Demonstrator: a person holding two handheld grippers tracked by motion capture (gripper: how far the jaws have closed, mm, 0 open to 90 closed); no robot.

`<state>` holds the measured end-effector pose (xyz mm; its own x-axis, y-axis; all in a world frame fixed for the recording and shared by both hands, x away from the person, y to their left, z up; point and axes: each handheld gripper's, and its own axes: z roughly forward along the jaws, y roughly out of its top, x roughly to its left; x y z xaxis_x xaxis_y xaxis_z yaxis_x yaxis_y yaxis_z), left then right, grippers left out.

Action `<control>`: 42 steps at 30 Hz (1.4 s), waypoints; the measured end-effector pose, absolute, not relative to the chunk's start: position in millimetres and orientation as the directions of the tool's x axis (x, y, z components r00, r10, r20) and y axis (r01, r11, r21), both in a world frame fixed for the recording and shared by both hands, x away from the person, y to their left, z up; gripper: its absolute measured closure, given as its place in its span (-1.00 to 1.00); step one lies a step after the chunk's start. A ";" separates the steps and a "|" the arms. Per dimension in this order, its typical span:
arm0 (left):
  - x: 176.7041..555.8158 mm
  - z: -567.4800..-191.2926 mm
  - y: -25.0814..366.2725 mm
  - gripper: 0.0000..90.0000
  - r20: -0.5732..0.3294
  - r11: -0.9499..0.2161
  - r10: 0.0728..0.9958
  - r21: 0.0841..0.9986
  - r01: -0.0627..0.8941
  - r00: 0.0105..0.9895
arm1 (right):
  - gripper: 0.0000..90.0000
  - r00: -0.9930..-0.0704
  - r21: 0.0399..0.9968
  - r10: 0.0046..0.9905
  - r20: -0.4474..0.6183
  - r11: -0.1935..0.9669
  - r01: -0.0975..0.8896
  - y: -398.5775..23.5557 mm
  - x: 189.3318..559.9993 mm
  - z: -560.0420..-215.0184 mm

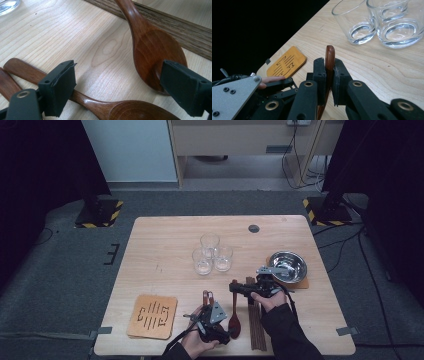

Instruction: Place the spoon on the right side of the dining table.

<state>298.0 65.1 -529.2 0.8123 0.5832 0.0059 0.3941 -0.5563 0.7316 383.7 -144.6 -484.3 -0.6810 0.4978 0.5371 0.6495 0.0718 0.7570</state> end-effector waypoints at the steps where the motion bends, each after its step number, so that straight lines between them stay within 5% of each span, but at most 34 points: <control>1: 298.1 -529.3 65.1 -0.72 0.006 -0.556 0.584 0.731 0.395 0.812 | 0.86 -0.682 0.759 0.498 0.536 0.070 0.647 -144.8 383.7 -483.9; 42: 298.4 -507.1 90.0 -0.65 -0.014 -0.485 0.621 0.778 0.398 0.784 | 0.88 -0.705 0.822 0.516 0.487 0.003 0.570 -158.0 382.2 -461.5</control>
<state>298.4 90.0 -507.1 0.7839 0.6208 -0.0140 0.3983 -0.4854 0.7783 382.2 -158.0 -461.5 -0.7046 0.5159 0.4872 0.5700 0.0027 0.8216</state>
